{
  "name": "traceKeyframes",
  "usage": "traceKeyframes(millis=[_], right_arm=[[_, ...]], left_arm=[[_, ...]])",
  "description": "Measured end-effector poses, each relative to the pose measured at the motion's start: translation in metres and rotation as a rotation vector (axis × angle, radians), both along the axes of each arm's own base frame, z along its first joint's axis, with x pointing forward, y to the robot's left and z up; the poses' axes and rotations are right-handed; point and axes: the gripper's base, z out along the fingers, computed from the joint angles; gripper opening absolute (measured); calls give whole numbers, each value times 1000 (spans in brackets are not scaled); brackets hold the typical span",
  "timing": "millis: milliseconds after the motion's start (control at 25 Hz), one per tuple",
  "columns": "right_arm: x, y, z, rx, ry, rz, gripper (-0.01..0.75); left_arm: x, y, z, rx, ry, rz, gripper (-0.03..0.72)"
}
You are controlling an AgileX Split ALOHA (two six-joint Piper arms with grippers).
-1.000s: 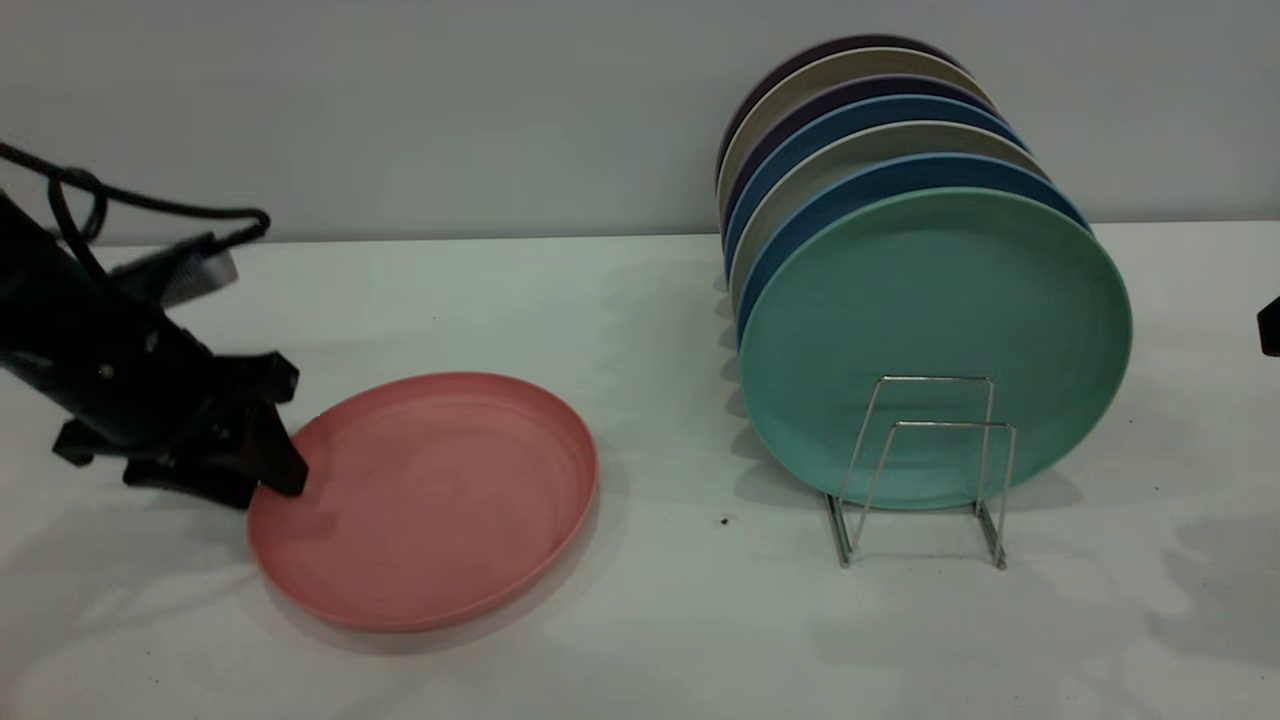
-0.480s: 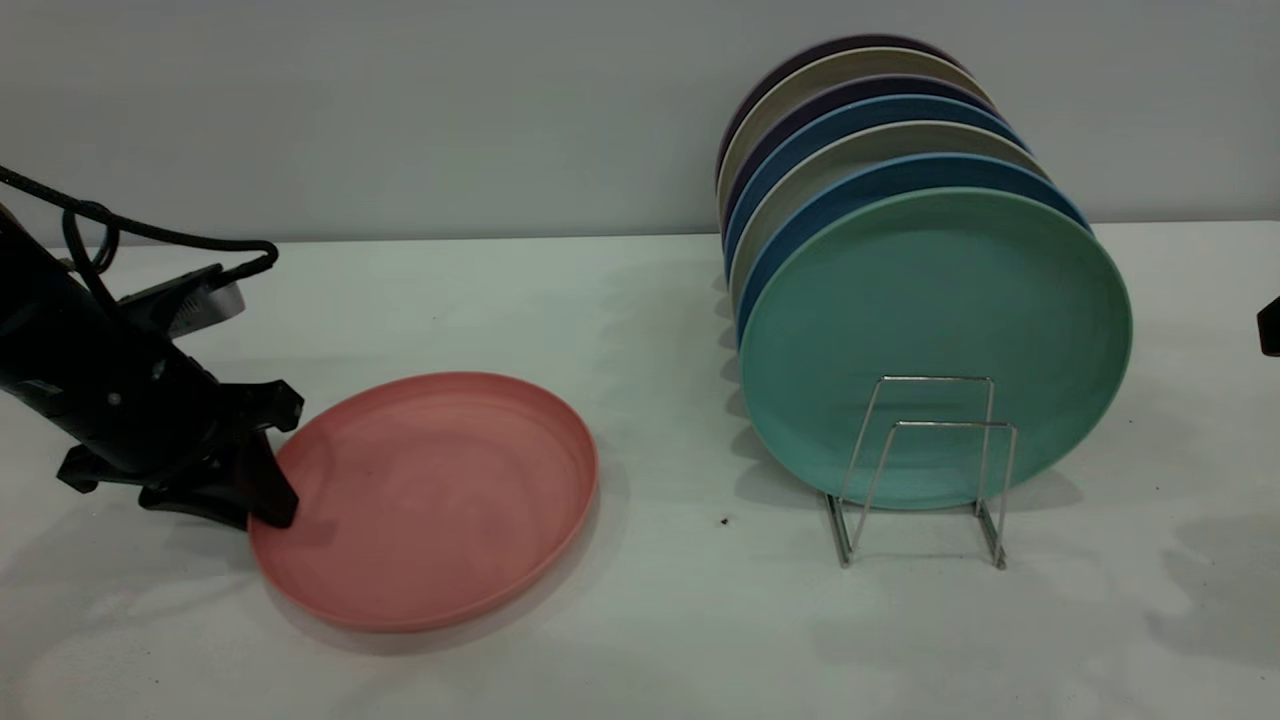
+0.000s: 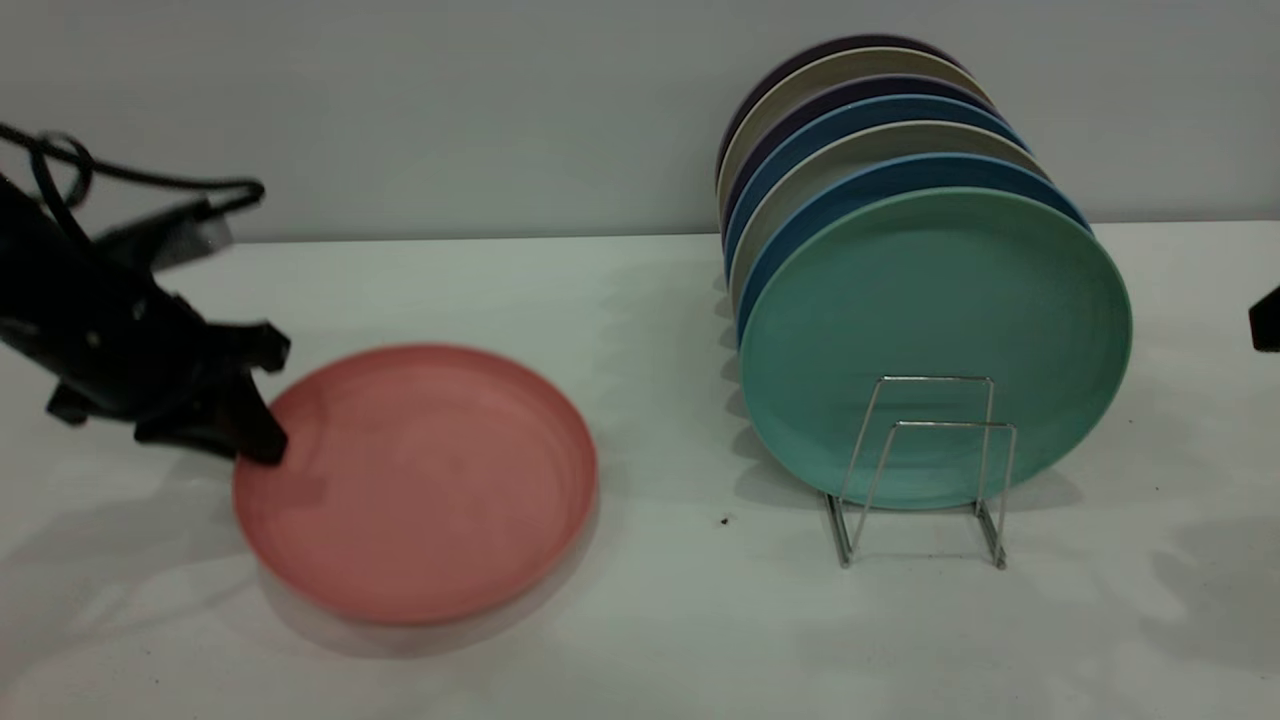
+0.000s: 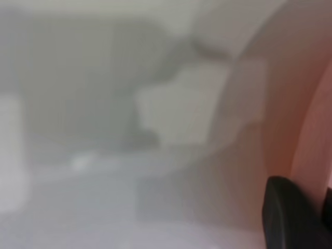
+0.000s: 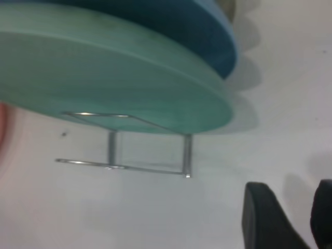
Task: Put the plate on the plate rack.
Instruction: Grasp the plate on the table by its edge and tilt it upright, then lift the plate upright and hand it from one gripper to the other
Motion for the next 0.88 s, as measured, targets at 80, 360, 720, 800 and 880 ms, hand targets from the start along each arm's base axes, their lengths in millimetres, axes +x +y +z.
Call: traceKeyframes(millis=[80, 360, 720, 800, 880], right_arm=[[-2, 3, 8, 16, -23, 17, 243], [-12, 16, 37, 112, -100, 106, 243], [-21, 30, 44, 249, -77, 214, 243], [-22, 32, 46, 277, -72, 239, 243], [-25, 35, 47, 308, -65, 267, 243]], left_arm=[[0, -1, 12, -12, -20, -14, 18], [-2, -20, 51, -40, -93, -132, 18], [-10, -68, 92, -70, -206, -295, 18], [-13, -77, 98, -90, -222, -320, 18], [-14, -83, 102, -114, -234, -332, 18]])
